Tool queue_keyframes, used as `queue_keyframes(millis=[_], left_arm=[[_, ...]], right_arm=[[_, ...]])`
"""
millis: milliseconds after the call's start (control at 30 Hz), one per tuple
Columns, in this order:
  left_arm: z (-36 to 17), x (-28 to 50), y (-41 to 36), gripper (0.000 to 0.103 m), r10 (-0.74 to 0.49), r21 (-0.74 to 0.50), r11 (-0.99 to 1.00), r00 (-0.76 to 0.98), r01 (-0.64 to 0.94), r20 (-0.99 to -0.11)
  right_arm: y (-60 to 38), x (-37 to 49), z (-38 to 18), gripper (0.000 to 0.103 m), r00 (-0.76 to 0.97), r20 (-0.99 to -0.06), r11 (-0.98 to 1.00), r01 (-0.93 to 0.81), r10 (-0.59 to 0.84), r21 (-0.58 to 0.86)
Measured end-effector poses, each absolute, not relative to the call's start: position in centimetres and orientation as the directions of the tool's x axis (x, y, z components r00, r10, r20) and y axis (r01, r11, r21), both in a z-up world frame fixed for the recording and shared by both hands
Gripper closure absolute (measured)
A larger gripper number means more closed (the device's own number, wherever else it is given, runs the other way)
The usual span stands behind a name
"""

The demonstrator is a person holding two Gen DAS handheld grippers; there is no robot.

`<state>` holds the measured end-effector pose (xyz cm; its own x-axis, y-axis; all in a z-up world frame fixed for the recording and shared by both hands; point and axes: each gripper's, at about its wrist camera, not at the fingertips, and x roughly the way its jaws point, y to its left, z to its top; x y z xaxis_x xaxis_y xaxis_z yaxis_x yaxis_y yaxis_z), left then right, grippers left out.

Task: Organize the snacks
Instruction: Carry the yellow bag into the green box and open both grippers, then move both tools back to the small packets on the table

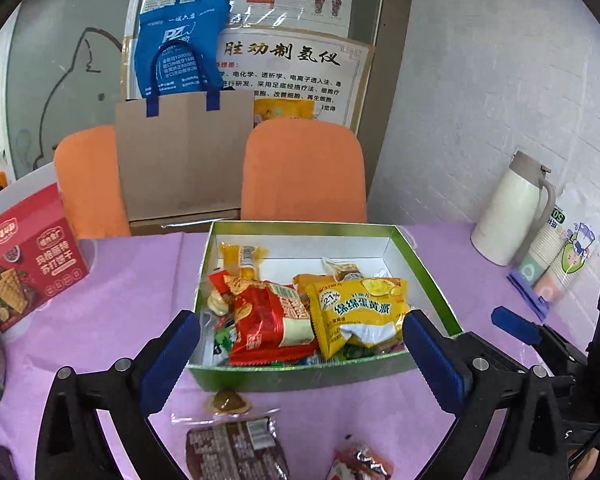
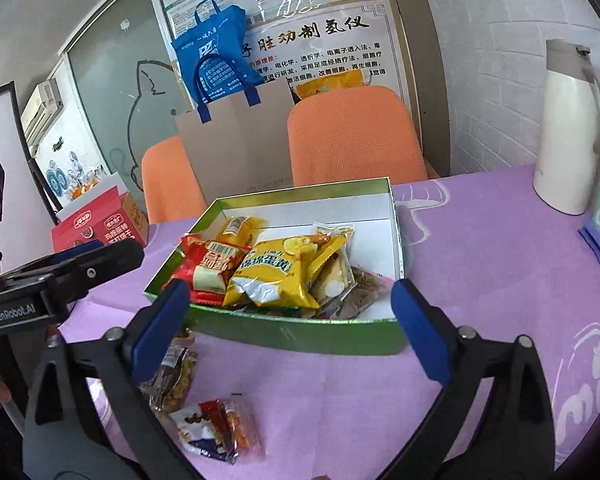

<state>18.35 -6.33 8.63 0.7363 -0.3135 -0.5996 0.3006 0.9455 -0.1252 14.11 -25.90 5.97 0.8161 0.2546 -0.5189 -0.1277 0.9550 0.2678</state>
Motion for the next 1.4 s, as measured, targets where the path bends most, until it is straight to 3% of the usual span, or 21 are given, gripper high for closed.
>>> queue_keyframes(millis=[267, 533, 667, 833, 900, 1167, 1400], left_arm=[[8.0, 11.2, -2.9, 0.000, -0.228, -0.128, 0.973, 0.749, 0.190, -0.622], [2.1, 7.1, 1.0, 0.000, -0.243, -0.247, 0.965, 0.673, 0.092, -0.699], [0.3, 5.8, 2.0, 0.000, -0.229, -0.235, 0.969, 0.649, 0.080, -0.725], [0.3, 4.8, 3.0, 0.000, -0.228, -0.230, 0.969, 0.666, 0.086, -0.711], [0.6, 4.5, 3.2, 0.000, -0.248, -0.243, 0.964, 0.677, 0.104, -0.693], [0.8, 5.1, 0.3, 0.004, -0.358, -0.258, 0.934, 0.634, 0.248, -0.685], [0.4, 6.2, -1.7, 0.029, -0.408, -0.269, 0.911, 0.581, 0.313, -0.704]], right_arm=[[-23.0, 7.9, 5.9, 0.001, 0.815, -0.542, 0.978, -0.162, 0.207, 0.130], [-22.4, 4.6, 2.1, 0.001, 0.769, -0.565, 0.950, -0.188, 0.300, 0.248], [-20.9, 5.2, 0.5, 0.001, 0.713, -0.636, 0.955, -0.191, 0.295, 0.229], [-20.7, 6.4, -0.4, 0.001, 0.700, -0.655, 0.955, -0.145, 0.283, 0.257], [-21.1, 6.8, -0.6, 0.008, 0.701, -0.664, 0.961, -0.120, 0.260, 0.249], [-21.1, 8.9, -2.1, 0.056, 0.647, -0.713, 0.961, -0.146, 0.272, 0.234], [-20.7, 11.2, -3.3, 0.060, 0.591, -0.732, 0.940, -0.192, 0.339, 0.281]])
